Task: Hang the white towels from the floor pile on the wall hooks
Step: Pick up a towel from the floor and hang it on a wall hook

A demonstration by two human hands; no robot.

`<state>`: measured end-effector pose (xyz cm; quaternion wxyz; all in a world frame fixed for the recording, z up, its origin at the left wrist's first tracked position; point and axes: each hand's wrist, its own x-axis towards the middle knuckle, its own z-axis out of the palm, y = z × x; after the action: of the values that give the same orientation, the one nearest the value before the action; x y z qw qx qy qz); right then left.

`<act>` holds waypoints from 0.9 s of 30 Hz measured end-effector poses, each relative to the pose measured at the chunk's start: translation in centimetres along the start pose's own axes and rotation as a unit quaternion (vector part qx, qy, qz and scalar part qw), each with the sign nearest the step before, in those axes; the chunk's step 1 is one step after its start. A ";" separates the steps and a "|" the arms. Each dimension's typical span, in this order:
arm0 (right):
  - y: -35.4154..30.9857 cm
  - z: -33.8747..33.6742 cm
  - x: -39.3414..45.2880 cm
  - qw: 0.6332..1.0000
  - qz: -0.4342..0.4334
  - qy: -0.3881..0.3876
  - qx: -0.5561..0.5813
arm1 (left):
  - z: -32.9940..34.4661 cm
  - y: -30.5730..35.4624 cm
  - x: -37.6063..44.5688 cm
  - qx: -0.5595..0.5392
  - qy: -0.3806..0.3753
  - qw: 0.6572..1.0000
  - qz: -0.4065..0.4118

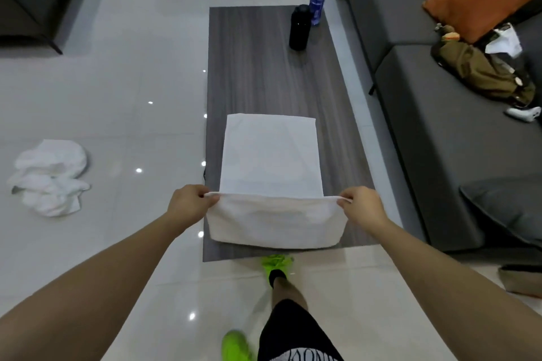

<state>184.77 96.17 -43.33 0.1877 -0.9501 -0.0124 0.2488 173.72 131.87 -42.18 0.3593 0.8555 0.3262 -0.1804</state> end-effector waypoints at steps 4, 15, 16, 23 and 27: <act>-2.6 -2.8 7.8 0.999 0.003 0.012 0.046 | -1.8 5.0 6.8 0.004 0.033 0.999 -0.009; -8.4 -6.4 26.6 0.995 0.024 0.069 0.070 | -3.4 13.4 23.3 -0.063 0.116 0.990 -0.042; -8.4 -5.9 27.0 0.995 0.034 0.069 0.070 | -2.9 13.1 24.0 -0.067 0.108 0.990 -0.057; -2.5 3.8 24.1 0.979 0.150 -0.100 0.094 | 5.0 5.7 23.3 -0.014 -0.043 0.986 -0.162; 1.0 9.0 20.3 0.949 0.252 -0.154 0.115 | 9.7 0.4 20.9 0.000 -0.095 0.966 -0.240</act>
<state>198.16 100.82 -60.44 0.2228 -0.8444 0.2271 0.4310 188.37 133.49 -59.85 0.3350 0.7312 0.4864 -0.3414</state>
